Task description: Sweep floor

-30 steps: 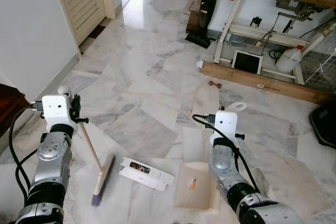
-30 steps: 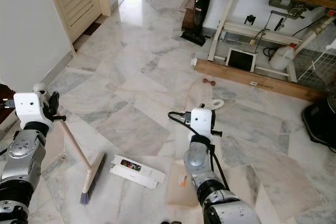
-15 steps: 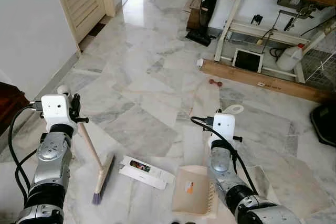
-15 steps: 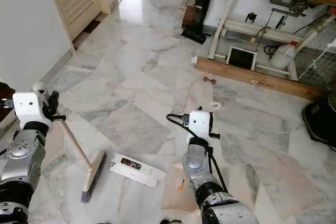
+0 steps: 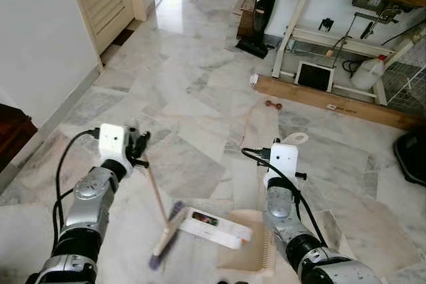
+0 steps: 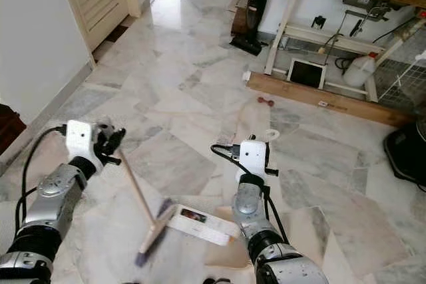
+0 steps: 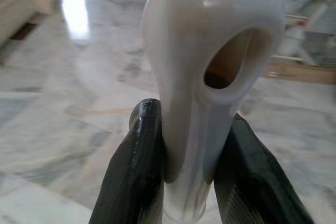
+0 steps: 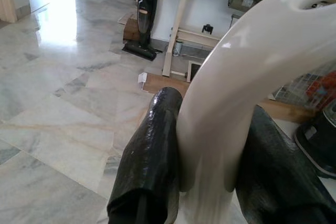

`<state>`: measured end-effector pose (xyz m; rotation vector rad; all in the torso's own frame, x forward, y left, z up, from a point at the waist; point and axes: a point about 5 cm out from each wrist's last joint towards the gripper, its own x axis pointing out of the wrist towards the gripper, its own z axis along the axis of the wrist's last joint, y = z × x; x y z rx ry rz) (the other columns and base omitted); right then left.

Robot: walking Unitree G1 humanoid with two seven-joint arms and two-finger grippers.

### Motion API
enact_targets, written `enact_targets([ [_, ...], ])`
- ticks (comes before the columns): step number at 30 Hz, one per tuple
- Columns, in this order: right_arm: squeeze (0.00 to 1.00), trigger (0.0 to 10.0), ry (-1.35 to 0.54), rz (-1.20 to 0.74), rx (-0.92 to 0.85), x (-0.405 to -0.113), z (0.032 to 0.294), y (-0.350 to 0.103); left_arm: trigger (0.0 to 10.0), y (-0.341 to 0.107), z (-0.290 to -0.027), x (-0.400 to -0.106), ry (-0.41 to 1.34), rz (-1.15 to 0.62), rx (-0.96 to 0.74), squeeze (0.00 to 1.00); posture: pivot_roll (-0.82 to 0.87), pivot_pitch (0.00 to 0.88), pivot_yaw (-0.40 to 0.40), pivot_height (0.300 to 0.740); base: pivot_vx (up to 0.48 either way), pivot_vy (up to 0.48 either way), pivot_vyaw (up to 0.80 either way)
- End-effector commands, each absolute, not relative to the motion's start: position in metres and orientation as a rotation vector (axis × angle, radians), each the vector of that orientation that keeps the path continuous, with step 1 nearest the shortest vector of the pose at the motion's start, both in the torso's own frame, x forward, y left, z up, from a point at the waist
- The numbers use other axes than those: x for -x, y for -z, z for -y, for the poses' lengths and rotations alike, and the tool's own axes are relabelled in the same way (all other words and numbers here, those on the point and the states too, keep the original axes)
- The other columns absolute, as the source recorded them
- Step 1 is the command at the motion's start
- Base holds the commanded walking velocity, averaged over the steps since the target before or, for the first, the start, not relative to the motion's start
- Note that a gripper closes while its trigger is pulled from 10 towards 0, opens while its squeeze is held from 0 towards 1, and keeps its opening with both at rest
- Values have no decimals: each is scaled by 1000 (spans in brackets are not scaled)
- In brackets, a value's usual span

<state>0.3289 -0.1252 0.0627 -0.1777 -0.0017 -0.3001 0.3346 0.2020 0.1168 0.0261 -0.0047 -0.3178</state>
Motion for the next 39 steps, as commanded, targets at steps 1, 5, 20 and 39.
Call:
enact_targets([
  [1,0,10000,305,-22,175,-327,127,-59,10000,-110,-198,-330,364,-30,-10,0,188,174,-109,740,0,0,0],
  [5,0,10000,306,-20,172,-328,126,-60,10000,-114,-198,-329,378,-20,-2,0,190,174,-108,740,0,0,0],
  [20,0,10000,327,-70,6,-335,128,-64,10000,-129,-169,-329,514,28,129,0,195,139,-101,740,0,0,0],
  [39,0,10000,199,-144,-238,-340,136,-59,10000,-140,-175,-328,511,51,128,0,198,47,-84,740,0,0,0],
])
